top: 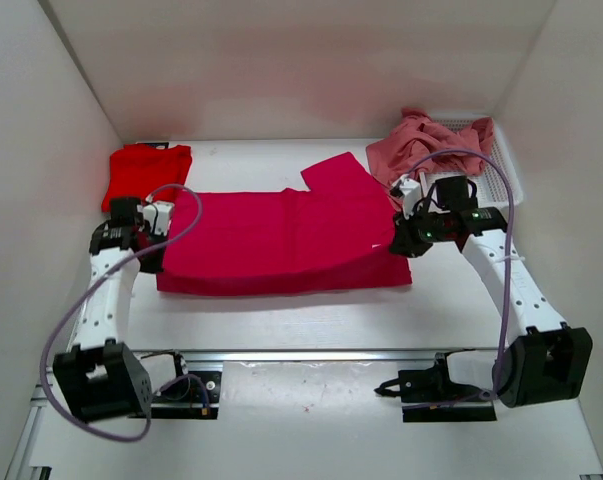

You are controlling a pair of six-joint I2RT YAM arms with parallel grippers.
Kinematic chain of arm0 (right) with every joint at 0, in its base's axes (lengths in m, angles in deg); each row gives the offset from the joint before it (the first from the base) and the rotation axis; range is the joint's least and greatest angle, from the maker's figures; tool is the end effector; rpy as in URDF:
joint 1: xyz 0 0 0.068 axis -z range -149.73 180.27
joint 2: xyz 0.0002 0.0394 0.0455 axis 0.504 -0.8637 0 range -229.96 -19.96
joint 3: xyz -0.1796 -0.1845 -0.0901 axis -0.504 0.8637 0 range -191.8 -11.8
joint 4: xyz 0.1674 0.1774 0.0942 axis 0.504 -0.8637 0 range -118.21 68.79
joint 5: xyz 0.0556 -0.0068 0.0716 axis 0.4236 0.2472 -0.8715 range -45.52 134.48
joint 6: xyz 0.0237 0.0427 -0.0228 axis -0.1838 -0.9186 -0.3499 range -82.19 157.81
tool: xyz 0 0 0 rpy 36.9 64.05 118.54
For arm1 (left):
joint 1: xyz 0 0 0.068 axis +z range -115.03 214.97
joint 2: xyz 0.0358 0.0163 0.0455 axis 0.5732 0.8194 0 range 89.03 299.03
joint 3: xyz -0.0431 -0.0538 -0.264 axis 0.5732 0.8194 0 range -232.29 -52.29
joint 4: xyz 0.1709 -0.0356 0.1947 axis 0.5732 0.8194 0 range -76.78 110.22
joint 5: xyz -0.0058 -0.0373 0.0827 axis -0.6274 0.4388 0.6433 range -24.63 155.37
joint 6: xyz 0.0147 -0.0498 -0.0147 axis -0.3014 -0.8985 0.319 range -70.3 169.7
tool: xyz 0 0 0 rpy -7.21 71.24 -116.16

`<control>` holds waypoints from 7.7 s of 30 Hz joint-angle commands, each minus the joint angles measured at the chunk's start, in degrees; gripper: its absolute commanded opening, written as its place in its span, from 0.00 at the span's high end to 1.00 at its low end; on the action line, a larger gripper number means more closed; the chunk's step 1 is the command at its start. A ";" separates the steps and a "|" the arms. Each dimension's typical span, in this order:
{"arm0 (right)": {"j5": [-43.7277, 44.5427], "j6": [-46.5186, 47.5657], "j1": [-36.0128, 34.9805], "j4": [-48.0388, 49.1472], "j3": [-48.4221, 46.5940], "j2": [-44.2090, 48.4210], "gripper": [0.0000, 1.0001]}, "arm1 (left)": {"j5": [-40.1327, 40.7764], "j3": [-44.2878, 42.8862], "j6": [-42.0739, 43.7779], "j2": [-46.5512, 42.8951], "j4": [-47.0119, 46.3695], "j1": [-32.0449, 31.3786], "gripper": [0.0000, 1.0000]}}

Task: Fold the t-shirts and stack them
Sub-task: Fold the flattened tshirt in 1/3 of the way

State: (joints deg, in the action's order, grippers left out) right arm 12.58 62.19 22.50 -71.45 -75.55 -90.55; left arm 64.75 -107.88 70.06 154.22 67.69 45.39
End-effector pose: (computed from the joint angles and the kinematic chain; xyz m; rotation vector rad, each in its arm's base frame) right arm 0.2347 0.0510 0.3054 -0.8729 2.2859 0.5855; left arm 0.2053 0.0374 0.2729 0.2374 2.6879 0.1506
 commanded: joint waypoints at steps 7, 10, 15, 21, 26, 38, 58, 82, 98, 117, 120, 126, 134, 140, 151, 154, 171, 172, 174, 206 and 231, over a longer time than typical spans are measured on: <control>1.66 -10.14 7.15 22.73 3.80 -7.98 1.00 | -1.84 -10.31 -6.47 14.86 -7.10 -0.13 1.00; 2.20 -7.43 6.19 21.15 4.59 -7.90 1.00 | -0.96 -13.23 -5.42 17.51 -6.49 -1.71 1.00; -0.97 -4.80 7.50 12.91 6.35 -4.48 1.00 | 0.36 -10.60 -4.19 13.66 -2.81 -3.03 1.00; -8.17 8.55 4.80 -9.75 4.95 2.56 1.00 | -5.00 -5.76 -1.12 0.49 9.65 1.89 1.00; -7.92 12.71 0.56 -19.99 7.41 7.12 1.00 | -2.63 2.32 3.28 -8.66 15.22 2.42 1.00; -8.36 13.76 9.09 -13.15 12.76 3.97 1.00 | 0.53 9.79 5.21 -6.75 7.32 2.87 1.00; -3.17 2.70 11.55 11.83 9.87 -10.96 1.00 | 4.40 -1.70 0.21 17.86 -4.99 -1.89 1.00; 18.54 -5.31 6.28 20.54 -2.78 -23.80 0.39 | 9.76 -17.87 -2.95 33.68 -5.88 -4.00 0.59; 5.98 -2.40 8.12 10.68 14.88 -12.81 0.36 | -1.31 -4.35 -5.68 24.53 -4.73 0.83 0.45; 12.39 -7.25 9.42 11.06 15.50 -17.31 1.00 | 2.55 -2.77 -5.07 31.67 -6.49 0.30 1.00; 12.04 -0.75 12.08 4.56 14.96 -15.99 1.00 | 3.34 -1.71 -2.61 28.60 -4.92 3.20 1.00; 15.37 9.54 8.13 -4.95 17.87 -13.53 1.00 | 7.57 1.98 0.82 21.92 -3.59 2.86 1.00; 18.19 8.06 5.39 -0.66 21.03 -10.36 0.73 | -2.28 2.24 -2.16 18.13 -4.81 -1.89 0.74; 19.42 7.78 7.68 0.49 19.45 -11.06 0.55 | -2.28 0.14 -5.50 26.03 -8.16 0.22 0.57; 19.51 5.85 7.15 2.95 21.29 -9.74 0.59 | 3.61 2.33 -9.11 31.49 -10.97 -7.08 0.68; 19.42 5.59 7.24 3.83 22.17 -9.83 0.58 | 2.48 1.03 -8.94 33.77 -10.27 -6.11 0.86; 21.08 17.61 9.01 -6.36 24.80 -6.33 1.00 | 2.03 6.73 0.38 17.44 0.97 1.71 1.00; 22.39 17.80 6.83 -7.67 25.42 -6.06 1.00 | 2.12 6.20 0.64 16.91 1.94 1.63 1.00; 24.25 19.03 3.56 -9.00 27.53 -3.16 1.00 | 2.21 6.46 0.56 16.11 3.44 0.05 1.00; 23.12 28.17 -23.25 13.94 30.79 15.65 0.23 | 3.79 -5.58 -0.06 21.82 6.87 -11.03 0.49; 20.82 41.79 -22.38 23.42 34.21 7.83 0.24 | 6.78 -4.35 -0.14 23.32 6.08 -7.61 0.49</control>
State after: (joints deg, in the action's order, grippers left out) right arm 33.00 101.51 -0.50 -52.80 -41.47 -82.64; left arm 70.98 -111.70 69.79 179.84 74.19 37.34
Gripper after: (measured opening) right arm 0.762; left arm 0.502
